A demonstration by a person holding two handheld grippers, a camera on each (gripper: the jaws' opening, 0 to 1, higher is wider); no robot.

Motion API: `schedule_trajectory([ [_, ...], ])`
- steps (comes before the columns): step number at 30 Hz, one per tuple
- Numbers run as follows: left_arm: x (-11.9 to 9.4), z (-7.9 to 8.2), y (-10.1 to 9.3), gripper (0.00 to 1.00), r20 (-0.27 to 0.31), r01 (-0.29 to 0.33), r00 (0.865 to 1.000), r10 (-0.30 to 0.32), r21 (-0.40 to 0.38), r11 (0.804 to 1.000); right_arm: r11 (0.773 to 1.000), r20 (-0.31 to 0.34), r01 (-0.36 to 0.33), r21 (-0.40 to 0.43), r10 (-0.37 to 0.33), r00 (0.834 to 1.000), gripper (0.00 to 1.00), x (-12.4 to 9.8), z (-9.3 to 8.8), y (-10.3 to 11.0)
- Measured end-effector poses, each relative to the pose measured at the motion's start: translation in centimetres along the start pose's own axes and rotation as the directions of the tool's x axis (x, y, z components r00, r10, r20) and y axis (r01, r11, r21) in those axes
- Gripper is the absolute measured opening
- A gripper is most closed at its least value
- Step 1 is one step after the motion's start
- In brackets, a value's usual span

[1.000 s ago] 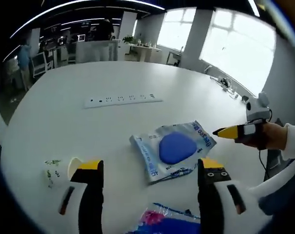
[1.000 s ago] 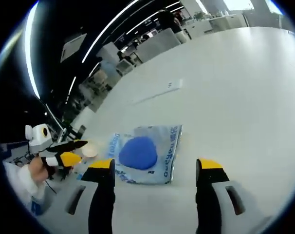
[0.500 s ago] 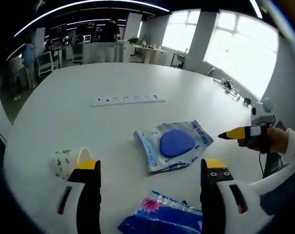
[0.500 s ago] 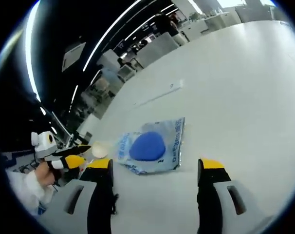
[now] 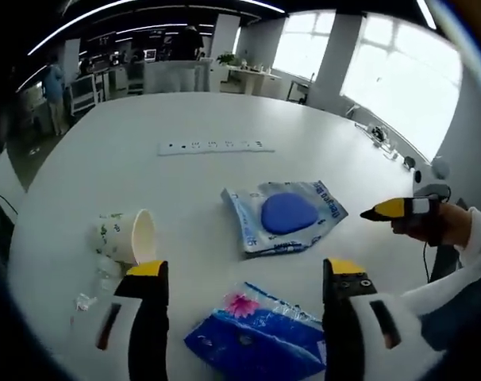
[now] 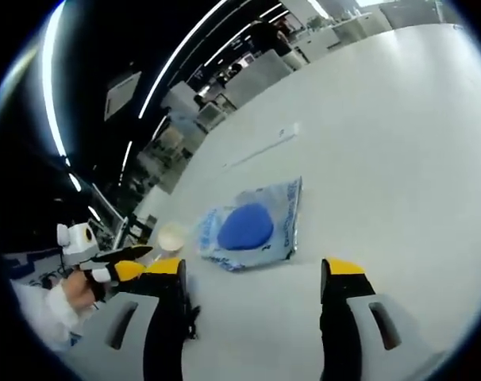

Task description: Arrange the tabletop items into an orderly group along one side of the table until the central work area is clear of visible clutter.

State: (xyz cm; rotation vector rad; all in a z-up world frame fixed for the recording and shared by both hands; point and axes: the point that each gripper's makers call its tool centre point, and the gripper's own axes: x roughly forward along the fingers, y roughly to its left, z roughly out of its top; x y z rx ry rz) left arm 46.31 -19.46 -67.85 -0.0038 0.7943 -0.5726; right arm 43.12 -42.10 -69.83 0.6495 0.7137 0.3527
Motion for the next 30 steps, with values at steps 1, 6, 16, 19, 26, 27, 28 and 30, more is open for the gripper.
schedule_trajectory([
  [1,-0.1,-0.3,-0.1,0.8,-0.004,-0.003,1.0,0.003,-0.001,1.0,1.0,-0.001,-0.001,0.001,0.001,1.0,0.68,-0.1,-0.1,0.0],
  [6,-0.7,-2.2,-0.5,0.79,-0.056,-0.014,0.998,0.016,0.036,0.999,0.999,-0.014,-0.019,0.027,0.019,1.0,0.67,-1.7,-1.2,-0.2],
  [16,-1.5,-1.9,0.4,0.76,-0.059,0.021,0.998,-0.019,0.031,0.999,0.993,0.01,-0.011,0.121,0.009,1.0,0.65,-2.5,-3.0,0.9],
  [19,-1.4,-2.4,1.4,0.72,-0.079,0.036,0.996,-0.033,0.036,0.999,0.997,-0.006,-0.018,0.079,0.018,1.0,0.64,-3.0,-3.5,1.4],
  [26,-0.8,-4.6,3.3,0.66,-0.171,0.088,0.982,-0.081,0.037,0.995,0.99,0.009,0.016,0.138,-0.018,1.0,0.62,-3.1,-4.2,0.6],
  [27,-0.8,-4.7,3.4,0.65,-0.174,0.093,0.981,-0.085,0.038,0.995,0.991,0.007,0.019,0.135,-0.02,1.0,0.62,-3.3,-4.1,0.8],
  [28,-0.7,-4.8,3.6,0.65,-0.18,0.103,0.979,-0.093,0.045,0.994,0.991,0.01,0.019,0.129,-0.021,1.0,0.62,-3.4,-3.9,1.0],
  [30,-0.6,-5.3,4.0,0.64,-0.216,0.111,0.972,-0.094,0.067,0.992,0.992,0.019,0.007,0.124,-0.01,1.0,0.61,-3.5,-3.7,1.5],
])
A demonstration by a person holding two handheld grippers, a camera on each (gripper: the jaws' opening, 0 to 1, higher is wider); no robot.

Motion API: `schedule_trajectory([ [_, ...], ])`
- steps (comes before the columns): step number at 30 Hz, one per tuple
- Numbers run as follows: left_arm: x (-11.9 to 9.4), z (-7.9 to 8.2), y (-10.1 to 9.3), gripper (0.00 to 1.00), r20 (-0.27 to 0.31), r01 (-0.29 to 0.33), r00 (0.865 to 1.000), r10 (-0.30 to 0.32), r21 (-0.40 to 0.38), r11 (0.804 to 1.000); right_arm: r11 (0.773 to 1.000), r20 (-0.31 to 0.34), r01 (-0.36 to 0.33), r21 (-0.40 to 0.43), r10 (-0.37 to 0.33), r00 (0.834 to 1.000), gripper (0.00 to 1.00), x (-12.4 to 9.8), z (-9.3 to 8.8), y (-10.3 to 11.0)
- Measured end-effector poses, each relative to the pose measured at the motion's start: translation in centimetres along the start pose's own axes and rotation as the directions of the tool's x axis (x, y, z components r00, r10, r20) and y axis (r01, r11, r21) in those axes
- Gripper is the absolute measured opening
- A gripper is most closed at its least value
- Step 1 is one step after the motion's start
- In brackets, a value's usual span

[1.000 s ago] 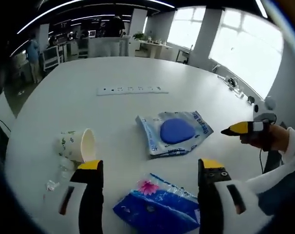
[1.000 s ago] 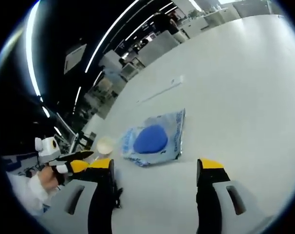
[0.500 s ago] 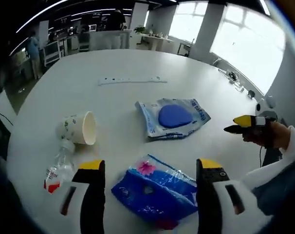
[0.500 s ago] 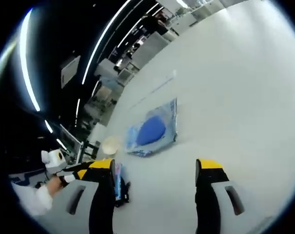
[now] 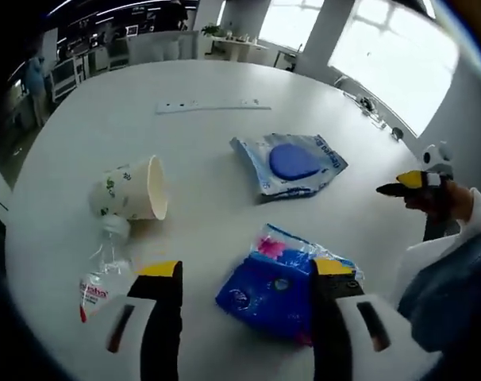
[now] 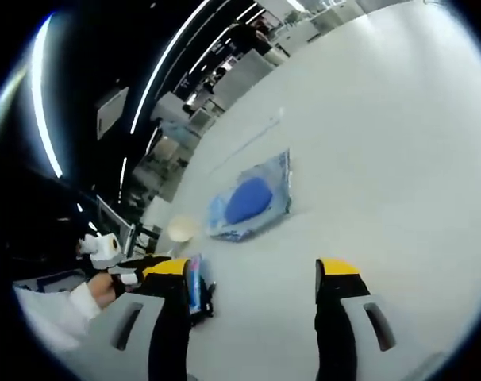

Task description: Arrange the tabletop items into an orderly group along one side of the table until the central work area is clear of visible clutter.

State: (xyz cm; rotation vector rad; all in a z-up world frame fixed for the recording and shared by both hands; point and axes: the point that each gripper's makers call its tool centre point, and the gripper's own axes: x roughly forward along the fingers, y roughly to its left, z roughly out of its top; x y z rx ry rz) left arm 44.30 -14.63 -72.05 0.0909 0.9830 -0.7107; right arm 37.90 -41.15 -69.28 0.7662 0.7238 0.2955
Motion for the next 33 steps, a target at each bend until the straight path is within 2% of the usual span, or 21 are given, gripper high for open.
schedule_trajectory([
  [3,0.3,-0.2,0.4,0.59,-0.012,0.029,1.0,-0.029,0.02,0.999,1.0,-0.016,-0.008,0.019,0.008,1.0,0.59,0.2,-0.9,0.2],
  [5,0.5,-0.4,0.3,0.51,-0.024,0.058,0.998,-0.058,0.034,0.998,1.0,-0.05,0.0,-0.004,0.0,0.999,0.59,0.1,-1.8,0.2],
  [8,0.8,-0.3,0.3,0.39,-0.034,0.072,0.997,-0.069,0.069,0.995,1.0,-0.067,-0.005,-0.011,0.004,0.998,0.58,0.2,-2.3,0.2],
  [9,1.0,-0.1,0.4,0.37,-0.028,0.071,0.997,-0.069,0.075,0.995,1.0,-0.066,-0.011,0.001,0.011,0.998,0.58,0.2,-2.3,0.2],
  [11,1.6,-0.4,0.8,0.39,-0.058,0.068,0.996,-0.065,0.051,0.996,0.999,-0.045,-0.024,0.048,0.026,0.999,0.58,0.4,-2.0,0.5],
  [15,2.1,-0.8,0.6,0.38,-0.087,0.086,0.993,-0.08,0.066,0.994,0.999,-0.036,-0.037,0.04,0.038,0.999,0.56,0.3,-1.7,1.0],
  [18,2.4,-0.6,0.5,0.33,-0.08,0.091,0.993,-0.085,0.073,0.993,0.998,-0.045,-0.037,0.045,0.039,0.998,0.55,0.5,-1.9,0.8],
  [21,2.6,-0.7,0.3,0.04,-0.078,0.101,0.993,-0.094,0.09,0.991,0.998,-0.051,-0.035,0.055,0.038,0.998,0.55,0.4,-2.1,0.9],
  [22,2.6,-0.7,0.2,0.0,-0.071,0.107,0.992,-0.1,0.092,0.99,0.998,-0.053,-0.036,0.055,0.039,0.998,0.55,0.4,-2.1,1.0],
  [23,2.7,-0.5,0.0,0.0,-0.053,0.105,0.993,-0.102,0.074,0.992,0.998,-0.056,-0.036,0.053,0.039,0.998,0.54,0.3,-2.2,1.0],
  [27,2.7,-0.8,-0.2,0.0,-0.055,0.096,0.994,-0.093,0.041,0.995,0.998,-0.074,-0.025,0.058,0.03,0.997,0.53,0.3,-2.6,0.7],
  [29,2.6,-0.7,-0.5,0.0,-0.039,0.1,0.994,-0.099,0.009,0.995,0.998,-0.076,-0.023,0.062,0.028,0.997,0.53,0.3,-2.8,0.6],
  [33,2.3,-1.0,-0.8,0.0,-0.025,0.085,0.996,-0.085,0.006,0.996,0.998,-0.079,-0.037,0.057,0.041,0.996,0.53,0.5,-2.8,1.2],
])
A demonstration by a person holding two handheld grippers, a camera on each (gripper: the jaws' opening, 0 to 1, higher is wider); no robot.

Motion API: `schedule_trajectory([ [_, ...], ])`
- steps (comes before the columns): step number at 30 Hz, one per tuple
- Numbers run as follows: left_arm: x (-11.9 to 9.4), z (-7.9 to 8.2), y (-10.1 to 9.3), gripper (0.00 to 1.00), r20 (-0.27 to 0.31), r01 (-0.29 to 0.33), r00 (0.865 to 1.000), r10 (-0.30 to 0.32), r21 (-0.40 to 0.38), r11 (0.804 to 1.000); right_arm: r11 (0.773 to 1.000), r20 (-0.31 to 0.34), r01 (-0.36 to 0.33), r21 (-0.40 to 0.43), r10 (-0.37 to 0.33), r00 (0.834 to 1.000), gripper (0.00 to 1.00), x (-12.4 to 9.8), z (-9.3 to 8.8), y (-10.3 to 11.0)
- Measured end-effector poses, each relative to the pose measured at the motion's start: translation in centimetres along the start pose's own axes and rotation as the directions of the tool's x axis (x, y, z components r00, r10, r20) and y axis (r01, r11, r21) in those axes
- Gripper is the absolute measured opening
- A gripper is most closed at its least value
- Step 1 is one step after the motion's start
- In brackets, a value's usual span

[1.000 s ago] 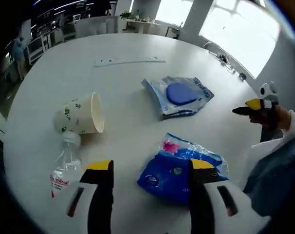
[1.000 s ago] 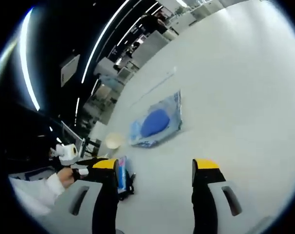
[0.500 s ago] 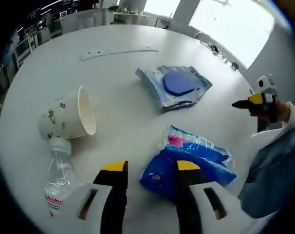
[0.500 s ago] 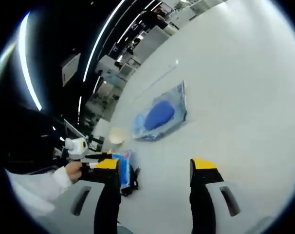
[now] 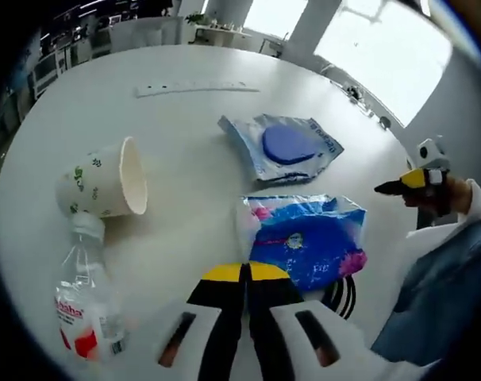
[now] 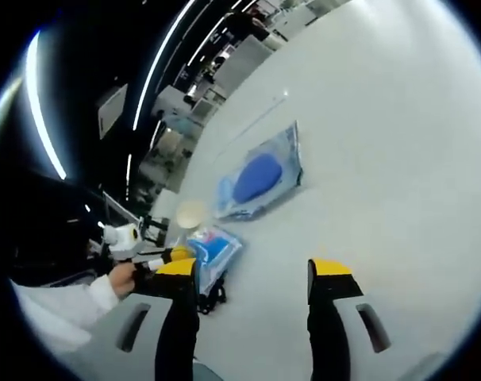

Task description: Arrange the tabletop items into an orderly group along one side of the table until the central work area is clear of visible clutter.

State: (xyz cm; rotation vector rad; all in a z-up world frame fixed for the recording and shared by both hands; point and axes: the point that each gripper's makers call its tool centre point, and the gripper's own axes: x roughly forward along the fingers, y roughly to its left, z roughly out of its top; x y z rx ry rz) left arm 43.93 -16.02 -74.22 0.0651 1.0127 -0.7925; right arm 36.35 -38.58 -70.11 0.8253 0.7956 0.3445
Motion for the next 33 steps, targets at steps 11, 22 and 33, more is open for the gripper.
schedule_trajectory([
  [11,-0.8,-0.2,-0.7,0.0,0.084,-0.044,0.994,0.065,-0.229,0.972,0.991,-0.143,-0.063,-0.117,0.046,0.989,0.54,2.2,-2.6,2.8],
  [22,-1.1,-0.6,-2.1,0.0,0.104,-0.068,0.99,0.098,-0.26,0.963,0.974,-0.28,-0.135,-0.184,0.08,0.957,0.49,6.0,-5.3,6.1],
  [33,-2.3,0.3,-4.2,0.0,0.179,-0.016,0.981,0.072,-0.297,0.955,0.977,-0.228,-0.105,-0.187,0.061,0.972,0.0,6.5,-3.3,5.3],
])
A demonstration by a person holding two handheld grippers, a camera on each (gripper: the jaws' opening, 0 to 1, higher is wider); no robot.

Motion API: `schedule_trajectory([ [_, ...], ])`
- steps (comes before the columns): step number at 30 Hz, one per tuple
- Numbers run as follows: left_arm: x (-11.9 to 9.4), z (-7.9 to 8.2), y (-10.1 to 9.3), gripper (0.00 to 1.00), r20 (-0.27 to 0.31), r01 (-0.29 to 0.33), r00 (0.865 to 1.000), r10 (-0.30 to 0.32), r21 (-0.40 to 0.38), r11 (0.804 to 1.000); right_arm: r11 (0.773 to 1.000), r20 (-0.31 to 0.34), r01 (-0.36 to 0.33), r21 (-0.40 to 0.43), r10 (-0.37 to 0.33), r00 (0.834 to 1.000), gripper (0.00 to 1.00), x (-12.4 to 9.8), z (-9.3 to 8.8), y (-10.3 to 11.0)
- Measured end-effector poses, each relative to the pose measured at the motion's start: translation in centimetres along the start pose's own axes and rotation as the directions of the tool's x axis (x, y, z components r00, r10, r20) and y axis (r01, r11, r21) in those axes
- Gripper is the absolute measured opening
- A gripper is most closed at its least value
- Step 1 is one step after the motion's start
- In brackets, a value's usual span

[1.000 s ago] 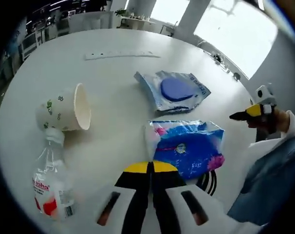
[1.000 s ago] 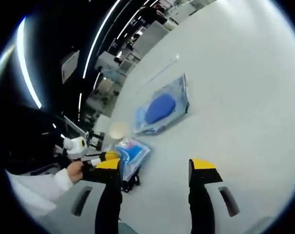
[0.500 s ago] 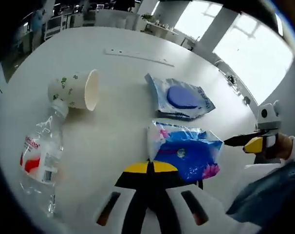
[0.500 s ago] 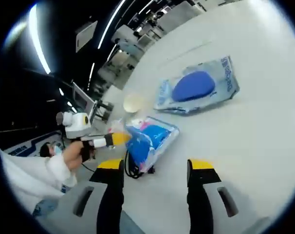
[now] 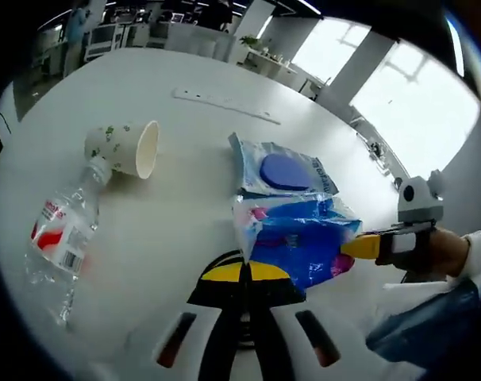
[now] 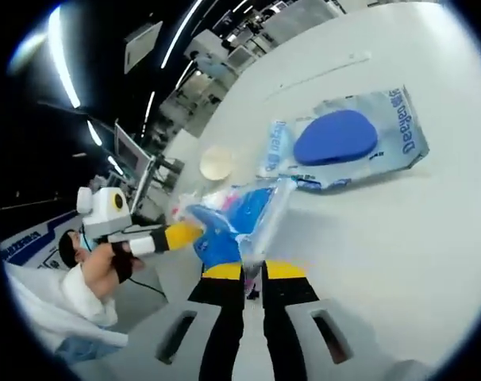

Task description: Arrange the tabletop items into an orderly group along one side of the table until the central work area is clear of visible clutter.

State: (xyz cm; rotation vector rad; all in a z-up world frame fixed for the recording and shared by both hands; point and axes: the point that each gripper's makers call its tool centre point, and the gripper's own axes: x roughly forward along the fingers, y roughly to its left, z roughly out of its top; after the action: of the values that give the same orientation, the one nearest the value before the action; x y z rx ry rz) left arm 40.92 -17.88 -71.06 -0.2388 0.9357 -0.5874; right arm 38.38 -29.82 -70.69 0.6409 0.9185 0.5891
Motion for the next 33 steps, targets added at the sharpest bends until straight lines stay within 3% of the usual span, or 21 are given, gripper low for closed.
schedule_trajectory([
  [4,-0.1,0.9,-1.5,0.0,0.028,0.032,0.999,-0.032,0.017,0.999,1.0,0.01,0.014,-0.009,-0.014,1.0,0.0,-0.9,0.6,-0.4],
  [9,0.7,1.1,-3.3,0.0,0.011,0.046,0.999,-0.048,0.102,0.994,0.999,0.026,0.046,-0.006,-0.046,0.999,0.0,-2.3,1.1,-1.5],
  [15,1.6,0.9,-5.1,0.0,-0.005,0.077,0.997,-0.077,0.12,0.99,0.996,0.053,0.084,-0.008,-0.084,0.995,0.0,-4.0,1.7,-2.5],
  [24,2.7,2.0,-7.5,0.0,-0.009,0.115,0.993,-0.116,0.159,0.981,0.993,0.099,0.115,-0.033,-0.111,0.989,0.0,-6.3,2.7,-3.8],
  [33,4.6,3.0,-10.0,0.0,-0.034,0.158,0.987,-0.154,0.216,0.963,0.989,0.156,0.144,0.026,-0.146,0.977,0.0,-8.5,3.8,-5.7],
])
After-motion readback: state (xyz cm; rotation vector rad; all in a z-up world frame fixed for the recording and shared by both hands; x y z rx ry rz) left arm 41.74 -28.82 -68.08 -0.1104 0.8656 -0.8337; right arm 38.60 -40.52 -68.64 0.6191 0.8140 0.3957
